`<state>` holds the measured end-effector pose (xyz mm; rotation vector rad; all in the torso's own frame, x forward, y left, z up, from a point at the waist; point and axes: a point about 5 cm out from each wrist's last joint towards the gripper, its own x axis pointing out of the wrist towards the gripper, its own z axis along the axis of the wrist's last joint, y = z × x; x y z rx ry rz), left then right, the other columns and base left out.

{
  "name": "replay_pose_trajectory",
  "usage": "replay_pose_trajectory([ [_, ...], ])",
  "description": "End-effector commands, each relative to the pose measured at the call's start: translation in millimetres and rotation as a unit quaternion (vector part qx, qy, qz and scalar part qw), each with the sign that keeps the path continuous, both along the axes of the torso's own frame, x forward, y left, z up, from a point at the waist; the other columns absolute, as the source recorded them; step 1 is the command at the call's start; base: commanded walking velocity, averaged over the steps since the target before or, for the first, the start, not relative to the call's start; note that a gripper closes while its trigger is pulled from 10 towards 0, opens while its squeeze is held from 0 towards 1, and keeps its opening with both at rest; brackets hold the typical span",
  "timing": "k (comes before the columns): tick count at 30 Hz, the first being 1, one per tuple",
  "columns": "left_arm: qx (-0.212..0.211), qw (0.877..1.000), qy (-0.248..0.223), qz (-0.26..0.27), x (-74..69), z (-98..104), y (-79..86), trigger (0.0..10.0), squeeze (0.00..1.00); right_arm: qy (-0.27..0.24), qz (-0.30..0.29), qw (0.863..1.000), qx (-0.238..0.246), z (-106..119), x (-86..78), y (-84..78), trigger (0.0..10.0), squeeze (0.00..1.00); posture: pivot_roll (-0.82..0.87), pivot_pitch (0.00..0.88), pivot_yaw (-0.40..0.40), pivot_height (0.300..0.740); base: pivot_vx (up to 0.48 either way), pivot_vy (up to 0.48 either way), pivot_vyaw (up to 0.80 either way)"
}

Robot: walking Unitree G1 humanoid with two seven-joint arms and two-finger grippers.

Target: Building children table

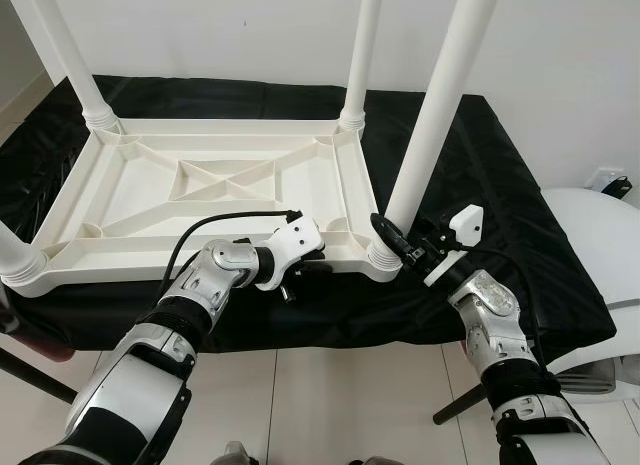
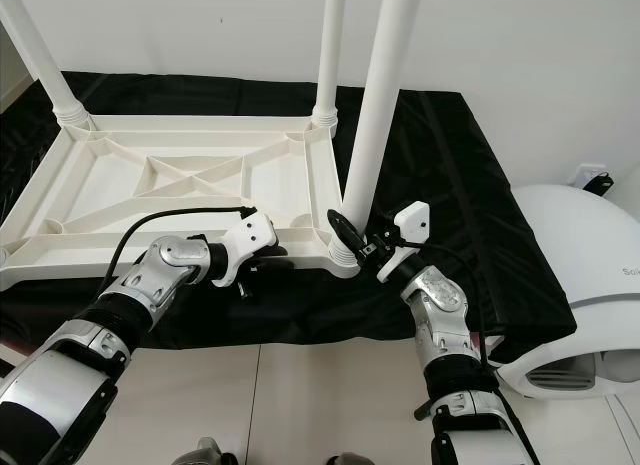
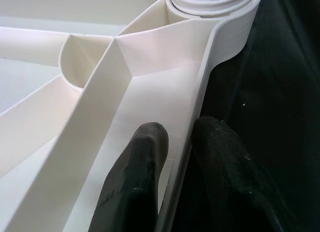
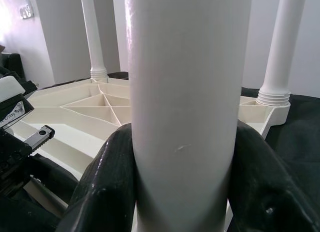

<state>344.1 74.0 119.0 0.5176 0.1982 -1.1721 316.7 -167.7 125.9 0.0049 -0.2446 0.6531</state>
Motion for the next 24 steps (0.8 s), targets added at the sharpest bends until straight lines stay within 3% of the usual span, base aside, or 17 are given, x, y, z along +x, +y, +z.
replay_pose_trajectory([
  [1,-0.012,0.999,-0.026,-0.042,0.6,18,-7.5,10.0,0.00,0.148,-0.031,0.989,-0.005,-60,-21.7,-9.7,10.0,0.00,-0.05,0.011,0.029,0.740,0.000,0.000,0.00],
  [24,-0.016,0.999,-0.031,-0.040,2.5,22,-10.3,10.0,0.00,0.117,0.015,0.992,-0.047,-51,-18.6,1.7,10.0,0.00,-0.04,0.020,0.014,0.740,0.000,0.000,0.00],
])
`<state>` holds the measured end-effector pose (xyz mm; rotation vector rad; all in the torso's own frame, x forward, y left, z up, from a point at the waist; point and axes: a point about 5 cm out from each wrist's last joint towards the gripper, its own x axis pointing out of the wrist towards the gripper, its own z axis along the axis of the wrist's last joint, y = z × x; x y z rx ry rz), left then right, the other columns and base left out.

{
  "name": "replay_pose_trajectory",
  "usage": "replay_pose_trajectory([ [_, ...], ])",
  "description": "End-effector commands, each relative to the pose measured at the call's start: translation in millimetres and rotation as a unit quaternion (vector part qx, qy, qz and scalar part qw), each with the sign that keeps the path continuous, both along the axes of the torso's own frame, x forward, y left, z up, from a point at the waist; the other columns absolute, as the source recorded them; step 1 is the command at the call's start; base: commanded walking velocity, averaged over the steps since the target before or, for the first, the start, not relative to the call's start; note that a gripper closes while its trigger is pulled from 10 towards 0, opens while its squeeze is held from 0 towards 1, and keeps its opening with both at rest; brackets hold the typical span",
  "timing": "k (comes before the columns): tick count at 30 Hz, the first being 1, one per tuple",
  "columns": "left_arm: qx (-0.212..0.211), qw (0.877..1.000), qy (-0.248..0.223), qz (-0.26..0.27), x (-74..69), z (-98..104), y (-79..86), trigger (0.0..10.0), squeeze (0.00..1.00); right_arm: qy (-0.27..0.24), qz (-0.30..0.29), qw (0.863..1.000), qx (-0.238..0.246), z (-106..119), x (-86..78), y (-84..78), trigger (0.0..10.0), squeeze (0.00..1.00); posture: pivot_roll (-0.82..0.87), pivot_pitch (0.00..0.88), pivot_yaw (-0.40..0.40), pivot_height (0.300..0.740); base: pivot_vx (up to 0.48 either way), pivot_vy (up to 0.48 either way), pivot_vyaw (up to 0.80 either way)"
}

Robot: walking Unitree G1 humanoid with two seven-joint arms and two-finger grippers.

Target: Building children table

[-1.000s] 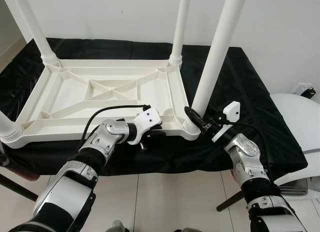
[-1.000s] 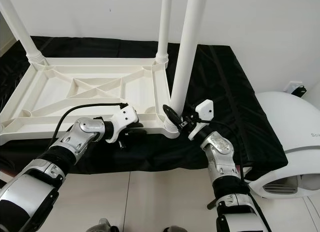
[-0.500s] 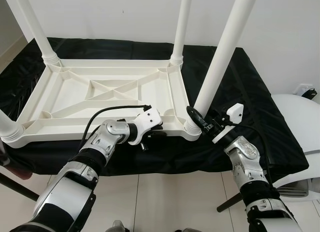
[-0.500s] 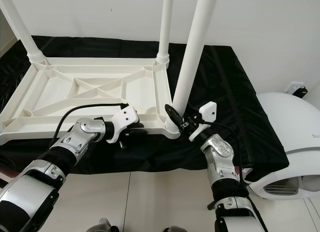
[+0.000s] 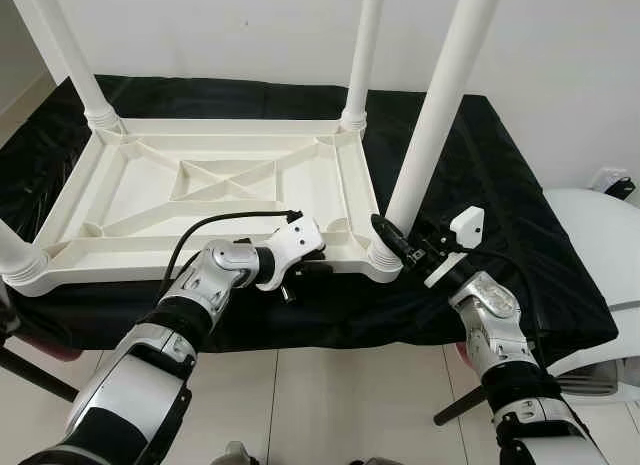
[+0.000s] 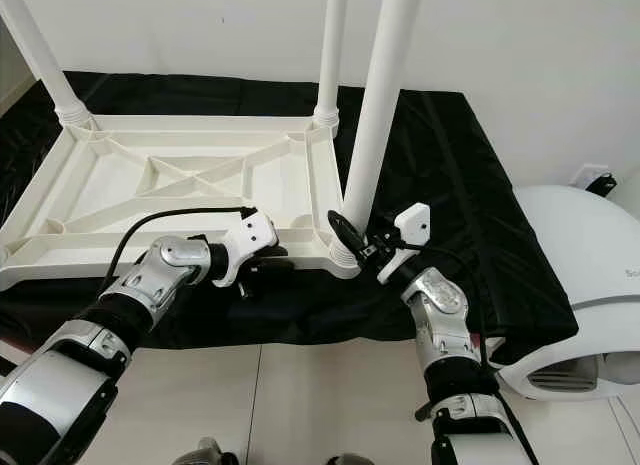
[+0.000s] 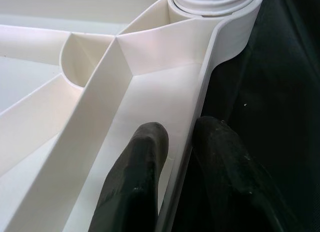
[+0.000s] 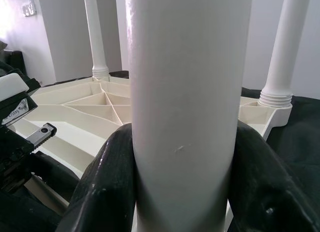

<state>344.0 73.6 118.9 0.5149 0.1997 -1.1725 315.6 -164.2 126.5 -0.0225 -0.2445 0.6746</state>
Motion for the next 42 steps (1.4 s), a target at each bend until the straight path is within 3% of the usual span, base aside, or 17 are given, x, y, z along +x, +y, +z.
replay_pose_trajectory([
  [1,-0.016,0.999,-0.032,-0.039,2.5,22,-9.7,10.0,0.00,0.121,0.005,0.992,-0.034,-51,-17.2,-1.3,10.0,0.00,-0.04,0.020,0.014,0.740,0.000,0.000,0.00],
  [25,-0.015,0.998,-0.035,-0.040,3.8,24,-9.7,10.0,0.00,0.110,0.004,0.994,-0.022,-45,-13.7,0.3,10.0,0.00,-0.04,0.015,0.016,0.740,0.000,0.000,0.00],
  [26,-0.015,0.998,-0.036,-0.040,3.7,24,-9.8,10.0,0.00,0.111,0.005,0.994,-0.020,-44,-13.4,0.7,10.0,0.07,-0.04,0.015,0.016,0.740,0.000,0.000,0.00],
  [27,-0.015,0.998,-0.036,-0.040,3.7,24,-9.9,10.0,0.00,0.109,0.006,0.994,-0.018,-43,-12.8,0.9,10.0,1.00,-0.04,0.014,0.015,0.740,0.000,0.000,0.00],
  [31,-0.015,0.998,-0.036,-0.040,3.6,24,-10.2,10.0,0.00,0.104,0.006,0.994,-0.015,-42,-12.0,1.0,10.0,1.00,-0.04,0.013,0.015,0.740,0.000,0.000,0.00],
  [32,-0.015,0.998,-0.036,-0.040,3.6,24,-10.4,10.0,0.00,0.101,0.007,0.995,-0.013,-40,-11.5,1.3,10.0,0.00,-0.04,0.011,0.013,0.740,0.000,0.000,0.00],
  [42,-0.017,0.998,-0.037,-0.039,4.0,25,-10.6,10.0,0.00,0.090,0.014,0.996,-0.002,-33,-9.0,2.2,10.0,0.00,-0.04,0.005,0.012,0.740,0.000,0.000,0.00],
])
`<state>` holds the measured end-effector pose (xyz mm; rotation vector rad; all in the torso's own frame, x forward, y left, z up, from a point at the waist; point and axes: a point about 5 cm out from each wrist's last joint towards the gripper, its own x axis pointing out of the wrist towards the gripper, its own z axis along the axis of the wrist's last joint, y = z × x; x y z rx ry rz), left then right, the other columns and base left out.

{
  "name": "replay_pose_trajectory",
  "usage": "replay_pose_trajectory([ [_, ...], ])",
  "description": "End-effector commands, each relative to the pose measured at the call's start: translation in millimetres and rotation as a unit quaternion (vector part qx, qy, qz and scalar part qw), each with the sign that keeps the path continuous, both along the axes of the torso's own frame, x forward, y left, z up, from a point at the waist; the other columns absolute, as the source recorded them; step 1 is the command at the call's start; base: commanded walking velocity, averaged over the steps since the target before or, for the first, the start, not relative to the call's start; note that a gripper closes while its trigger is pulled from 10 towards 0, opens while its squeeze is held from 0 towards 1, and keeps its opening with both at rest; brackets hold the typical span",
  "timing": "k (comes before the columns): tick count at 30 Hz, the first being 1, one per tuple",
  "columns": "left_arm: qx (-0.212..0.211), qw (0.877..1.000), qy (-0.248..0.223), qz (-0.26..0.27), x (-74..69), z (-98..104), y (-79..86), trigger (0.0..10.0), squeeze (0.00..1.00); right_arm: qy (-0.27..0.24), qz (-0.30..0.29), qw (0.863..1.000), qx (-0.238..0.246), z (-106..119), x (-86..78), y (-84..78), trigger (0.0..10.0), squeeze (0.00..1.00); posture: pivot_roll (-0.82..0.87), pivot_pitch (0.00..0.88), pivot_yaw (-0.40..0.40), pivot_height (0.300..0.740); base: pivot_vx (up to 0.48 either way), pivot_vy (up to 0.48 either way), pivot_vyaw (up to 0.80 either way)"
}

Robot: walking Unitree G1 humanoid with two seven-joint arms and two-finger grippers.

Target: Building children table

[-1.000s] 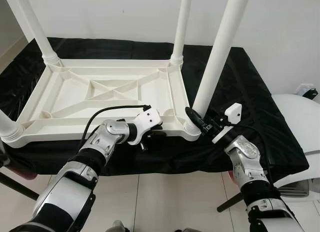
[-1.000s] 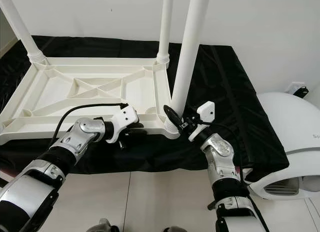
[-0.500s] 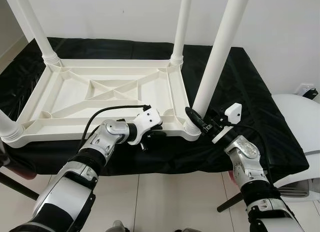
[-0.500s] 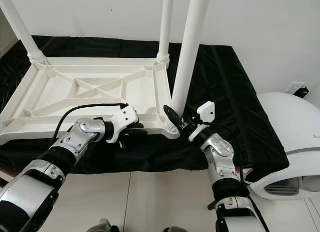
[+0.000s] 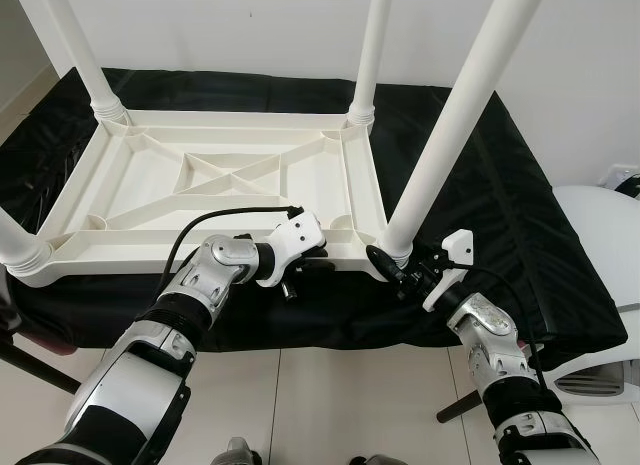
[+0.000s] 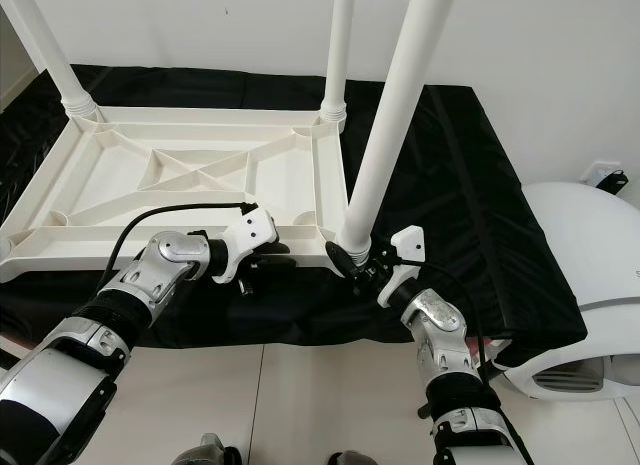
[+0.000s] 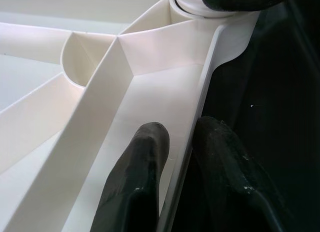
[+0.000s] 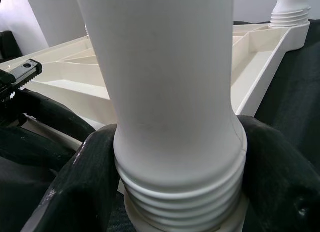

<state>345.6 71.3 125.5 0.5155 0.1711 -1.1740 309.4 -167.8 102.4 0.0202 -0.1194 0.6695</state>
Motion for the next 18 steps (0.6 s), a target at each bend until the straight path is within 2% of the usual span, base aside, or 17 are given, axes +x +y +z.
replay_pose_trajectory([
  [1,-0.009,0.999,-0.026,-0.036,2.5,18.7,-8.1,10.0,0.00,0.024,0.016,1.000,-0.001,-8.3,-2.1,5.7,10.0,0.00,-0.04,0.005,0.012,0.740,0.000,0.000,0.00],
  [18,-0.008,0.999,-0.030,-0.035,4.2,21.0,-8.0,10.0,0.00,0.022,0.023,0.999,-0.005,-5.1,-2.5,1.0,10.0,0.00,-0.04,0.000,0.014,0.740,0.000,0.000,0.00],
])
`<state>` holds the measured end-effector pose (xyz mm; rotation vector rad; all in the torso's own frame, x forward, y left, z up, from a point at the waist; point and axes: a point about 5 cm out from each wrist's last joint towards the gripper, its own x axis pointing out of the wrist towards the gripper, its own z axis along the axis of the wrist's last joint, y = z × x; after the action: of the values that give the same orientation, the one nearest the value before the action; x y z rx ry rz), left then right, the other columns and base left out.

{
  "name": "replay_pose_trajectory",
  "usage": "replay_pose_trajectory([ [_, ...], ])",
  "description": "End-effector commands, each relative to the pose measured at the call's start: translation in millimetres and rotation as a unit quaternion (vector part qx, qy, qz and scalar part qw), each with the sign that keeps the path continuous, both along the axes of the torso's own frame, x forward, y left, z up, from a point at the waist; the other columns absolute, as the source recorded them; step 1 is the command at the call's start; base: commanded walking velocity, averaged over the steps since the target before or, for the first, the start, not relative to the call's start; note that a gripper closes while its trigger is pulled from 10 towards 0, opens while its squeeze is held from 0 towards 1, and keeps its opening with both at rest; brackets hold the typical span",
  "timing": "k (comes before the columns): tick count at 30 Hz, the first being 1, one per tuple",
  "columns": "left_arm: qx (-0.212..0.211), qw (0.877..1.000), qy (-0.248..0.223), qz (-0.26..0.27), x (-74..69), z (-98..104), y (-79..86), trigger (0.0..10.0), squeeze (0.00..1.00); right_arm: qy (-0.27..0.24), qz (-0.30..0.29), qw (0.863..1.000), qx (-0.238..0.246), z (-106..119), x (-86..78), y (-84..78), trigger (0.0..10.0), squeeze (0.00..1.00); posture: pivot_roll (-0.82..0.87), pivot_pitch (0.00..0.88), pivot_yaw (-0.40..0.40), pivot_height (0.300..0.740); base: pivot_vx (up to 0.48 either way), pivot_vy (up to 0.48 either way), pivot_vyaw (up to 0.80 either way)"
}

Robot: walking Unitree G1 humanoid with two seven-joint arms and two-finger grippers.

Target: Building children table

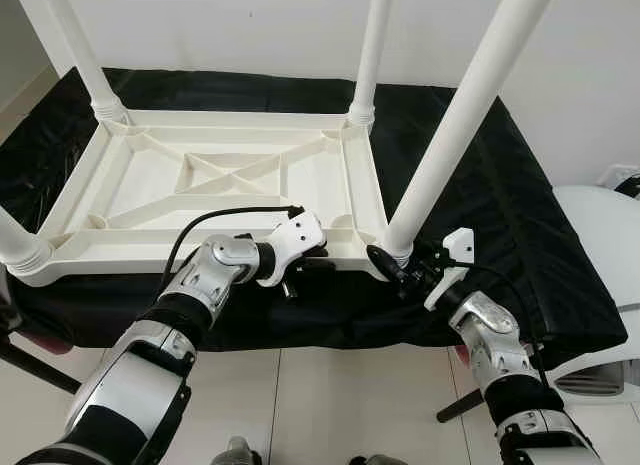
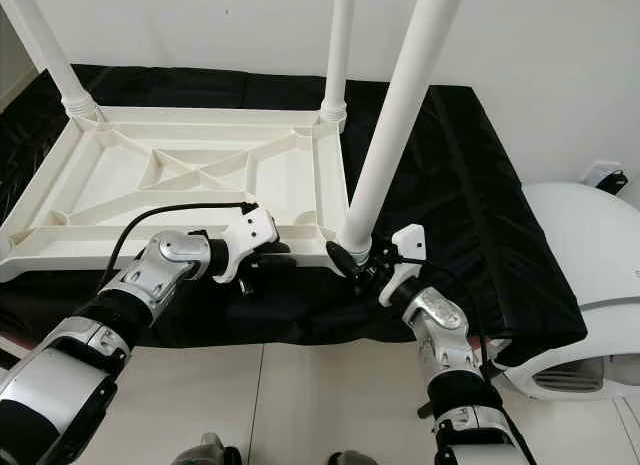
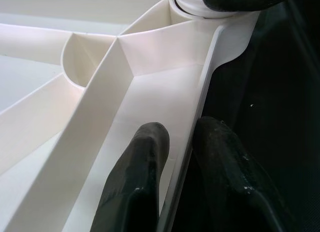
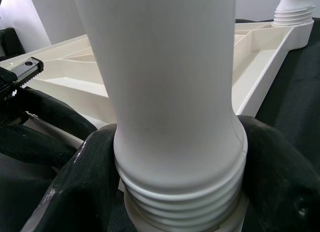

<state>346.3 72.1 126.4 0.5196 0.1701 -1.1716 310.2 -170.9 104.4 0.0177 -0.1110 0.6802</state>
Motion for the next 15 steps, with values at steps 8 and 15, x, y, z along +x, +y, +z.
replay_pose_trajectory([
  [8,-0.011,0.999,-0.028,-0.037,3.7,20.7,-10.6,10.0,0.00,0.010,0.017,1.000,-0.009,-2.7,-0.9,3.0,10.0,0.00,-0.04,0.000,0.011,0.740,0.000,0.000,0.00],
  [15,-0.011,0.999,-0.029,-0.037,3.7,20.7,-10.8,10.0,0.00,0.006,0.017,1.000,-0.009,-0.7,0.6,3.6,10.0,0.00,-0.04,0.000,0.010,0.740,0.000,0.000,0.00],
])
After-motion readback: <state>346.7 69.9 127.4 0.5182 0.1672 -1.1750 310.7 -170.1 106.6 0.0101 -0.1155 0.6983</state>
